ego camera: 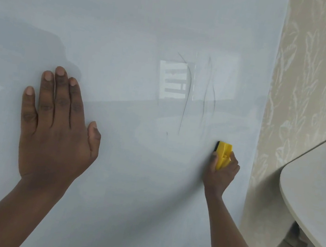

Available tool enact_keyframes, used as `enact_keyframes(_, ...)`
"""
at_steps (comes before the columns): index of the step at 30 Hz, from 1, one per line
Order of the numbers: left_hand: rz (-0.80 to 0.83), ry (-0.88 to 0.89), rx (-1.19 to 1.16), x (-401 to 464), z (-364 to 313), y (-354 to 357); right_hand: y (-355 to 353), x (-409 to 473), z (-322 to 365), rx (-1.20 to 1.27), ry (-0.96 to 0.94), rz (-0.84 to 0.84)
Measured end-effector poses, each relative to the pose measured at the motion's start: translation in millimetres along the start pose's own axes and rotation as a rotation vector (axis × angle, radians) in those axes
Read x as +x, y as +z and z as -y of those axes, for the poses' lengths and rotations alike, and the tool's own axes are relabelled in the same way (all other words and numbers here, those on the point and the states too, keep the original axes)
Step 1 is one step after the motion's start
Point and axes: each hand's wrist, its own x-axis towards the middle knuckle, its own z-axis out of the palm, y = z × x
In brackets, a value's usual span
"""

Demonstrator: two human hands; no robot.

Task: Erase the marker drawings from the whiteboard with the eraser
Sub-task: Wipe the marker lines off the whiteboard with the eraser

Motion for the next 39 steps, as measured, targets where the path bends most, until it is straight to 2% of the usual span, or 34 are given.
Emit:
enact_keyframes(4,0.002,-0.011,0.016,-1,-2,1,2,-52,25,0.031,-0.144,0.031)
enact_keyframes(10,0.021,-0.012,0.022,0,-1,-3,19,-165,104,0.069,-0.647,0.246)
enact_keyframes(13,0.000,-0.009,0.003,-2,0,-5,28,-171,131,0.084,-0.767,0.234)
enact_keyframes(15,-0.021,-0.012,-0.001,-2,0,-5,28,-144,135,0.076,-0.719,0.178)
enact_keyframes(20,-0.051,-0.021,0.017,5,-6,-6,19,-50,109,0.029,-0.321,0.012)
enact_keyframes(24,-0.038,0.009,-0.016,40,-19,-8,13,15,88,0.041,-0.038,-0.008)
enact_keyframes(27,-0.017,-0.023,-0.003,64,-24,-7,13,44,99,0.077,0.021,-0.012)
enact_keyframes(30,-0.026,-0.028,0.031,67,-25,-1,22,35,133,0.122,-0.124,0.003)
enact_keyframes(39,-0.059,-0.016,0.024,66,-24,2,43,-84,211,0.104,-0.872,0.152)
